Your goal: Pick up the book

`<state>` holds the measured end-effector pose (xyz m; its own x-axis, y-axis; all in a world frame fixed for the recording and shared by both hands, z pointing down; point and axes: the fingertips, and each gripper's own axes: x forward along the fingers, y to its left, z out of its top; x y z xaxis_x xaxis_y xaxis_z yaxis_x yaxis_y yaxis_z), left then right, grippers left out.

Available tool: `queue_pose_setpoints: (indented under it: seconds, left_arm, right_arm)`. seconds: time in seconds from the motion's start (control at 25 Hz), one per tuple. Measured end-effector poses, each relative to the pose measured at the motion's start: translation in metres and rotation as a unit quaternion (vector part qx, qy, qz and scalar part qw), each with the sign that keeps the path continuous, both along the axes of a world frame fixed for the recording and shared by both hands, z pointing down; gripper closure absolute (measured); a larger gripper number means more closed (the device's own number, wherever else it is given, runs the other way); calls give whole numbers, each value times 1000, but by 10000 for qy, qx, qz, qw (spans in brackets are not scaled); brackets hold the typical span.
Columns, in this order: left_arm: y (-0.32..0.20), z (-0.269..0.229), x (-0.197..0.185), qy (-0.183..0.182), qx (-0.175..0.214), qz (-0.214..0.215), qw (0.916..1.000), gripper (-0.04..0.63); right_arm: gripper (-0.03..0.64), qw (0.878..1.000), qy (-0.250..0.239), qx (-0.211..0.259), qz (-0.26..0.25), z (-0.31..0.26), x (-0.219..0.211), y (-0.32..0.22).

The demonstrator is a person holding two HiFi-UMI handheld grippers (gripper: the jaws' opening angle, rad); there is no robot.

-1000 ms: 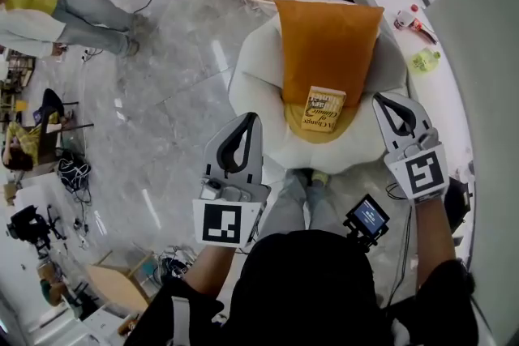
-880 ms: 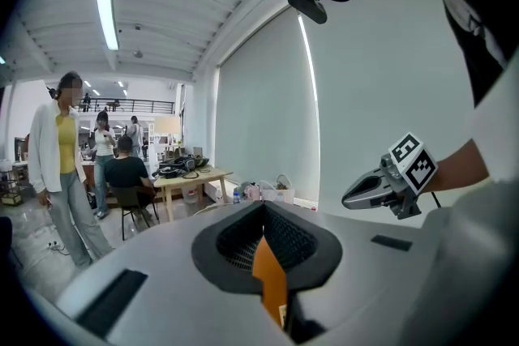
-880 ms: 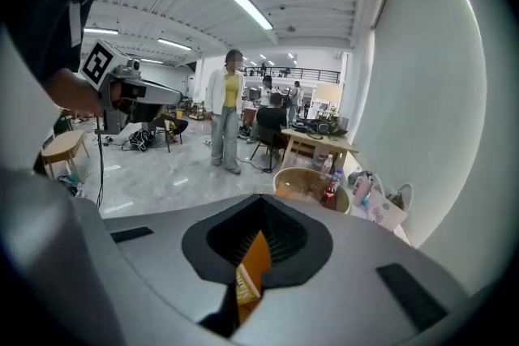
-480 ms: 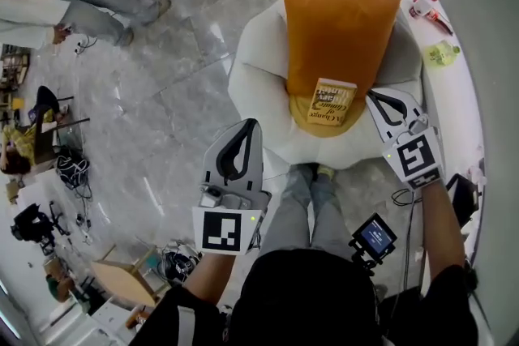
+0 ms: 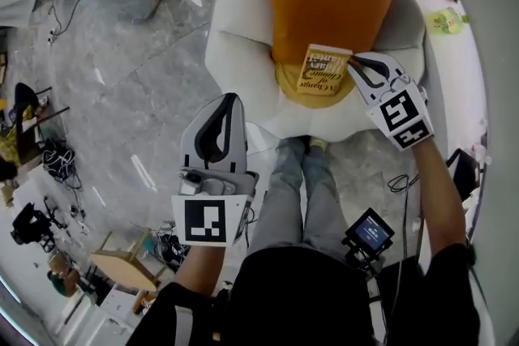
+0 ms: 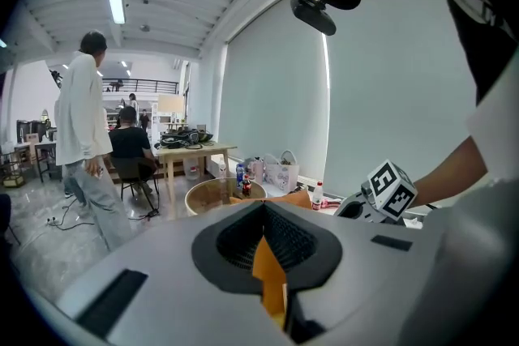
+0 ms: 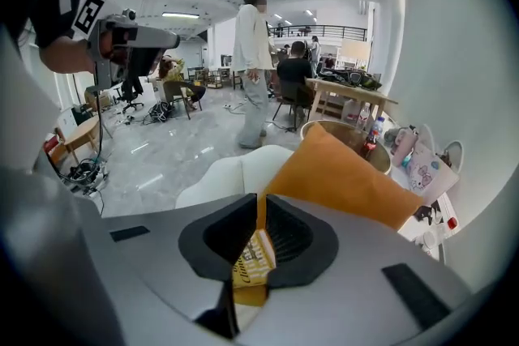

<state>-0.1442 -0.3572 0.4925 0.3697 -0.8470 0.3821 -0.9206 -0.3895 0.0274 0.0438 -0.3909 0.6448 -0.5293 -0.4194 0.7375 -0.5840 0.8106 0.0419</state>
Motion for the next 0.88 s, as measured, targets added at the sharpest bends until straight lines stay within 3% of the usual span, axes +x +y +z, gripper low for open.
queue_pose_setpoints:
  seconds: [0.24, 0.88]
  left_arm:
    - [-10, 29, 4, -119, 116, 40, 9999, 584]
    - [-24, 159, 71, -159, -2, 239, 9996, 584]
  right_arm:
    - [549, 9998, 59, -163, -91, 38, -1, -1]
    - [528, 9980, 231, -560, -186, 138, 9, 16]
